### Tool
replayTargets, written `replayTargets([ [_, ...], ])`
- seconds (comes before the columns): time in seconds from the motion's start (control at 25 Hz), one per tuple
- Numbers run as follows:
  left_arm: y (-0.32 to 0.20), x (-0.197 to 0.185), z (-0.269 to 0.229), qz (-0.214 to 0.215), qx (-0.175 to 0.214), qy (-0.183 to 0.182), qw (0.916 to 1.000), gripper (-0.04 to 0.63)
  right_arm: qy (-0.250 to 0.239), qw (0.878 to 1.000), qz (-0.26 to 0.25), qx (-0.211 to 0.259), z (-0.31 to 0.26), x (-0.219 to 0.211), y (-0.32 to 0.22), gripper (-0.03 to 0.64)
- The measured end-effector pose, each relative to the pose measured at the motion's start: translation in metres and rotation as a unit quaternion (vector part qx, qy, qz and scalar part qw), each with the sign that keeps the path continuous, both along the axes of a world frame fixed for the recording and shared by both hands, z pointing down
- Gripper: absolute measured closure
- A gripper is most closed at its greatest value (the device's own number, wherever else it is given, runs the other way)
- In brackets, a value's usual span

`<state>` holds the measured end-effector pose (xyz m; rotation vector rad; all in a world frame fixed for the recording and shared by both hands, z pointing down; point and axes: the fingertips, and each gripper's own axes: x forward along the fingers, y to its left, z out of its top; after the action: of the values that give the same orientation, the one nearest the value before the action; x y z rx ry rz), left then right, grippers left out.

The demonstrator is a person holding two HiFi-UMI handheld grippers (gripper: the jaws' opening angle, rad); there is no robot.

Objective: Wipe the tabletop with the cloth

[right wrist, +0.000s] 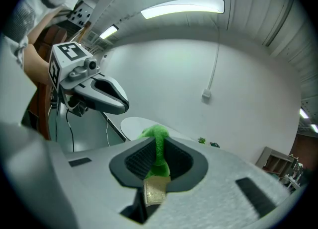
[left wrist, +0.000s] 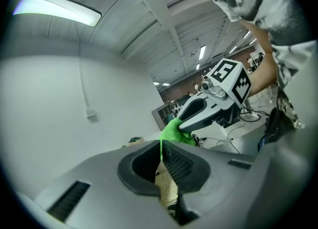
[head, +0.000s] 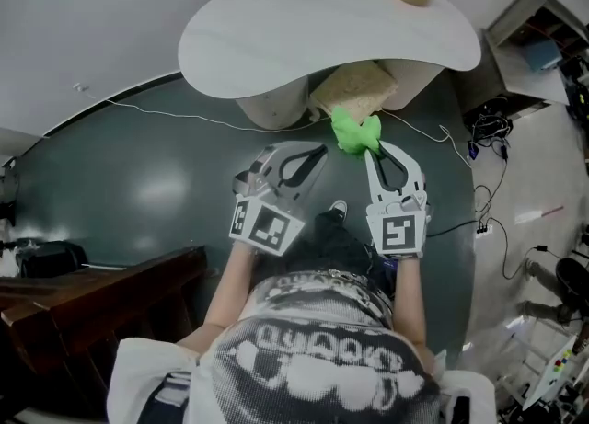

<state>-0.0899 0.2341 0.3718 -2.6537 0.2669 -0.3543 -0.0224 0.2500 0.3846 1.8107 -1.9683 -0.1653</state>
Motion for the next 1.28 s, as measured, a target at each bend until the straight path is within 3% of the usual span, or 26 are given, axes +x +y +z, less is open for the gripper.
replayTargets([
  [0.48,0.001,0.067,0.006,-0.015,0.004,-0.005,0.9999,0.584,-0.011,1.000,-0.010,-0.002,0.012,0.067,0.007,0.561],
  [1.28,-0.025,0.099,0.018,-0.021,0.001,-0.039,0.9990,0.584,-0.045,0.999,-0.016,0.002,0.022,0.100,-0.027,0.563],
])
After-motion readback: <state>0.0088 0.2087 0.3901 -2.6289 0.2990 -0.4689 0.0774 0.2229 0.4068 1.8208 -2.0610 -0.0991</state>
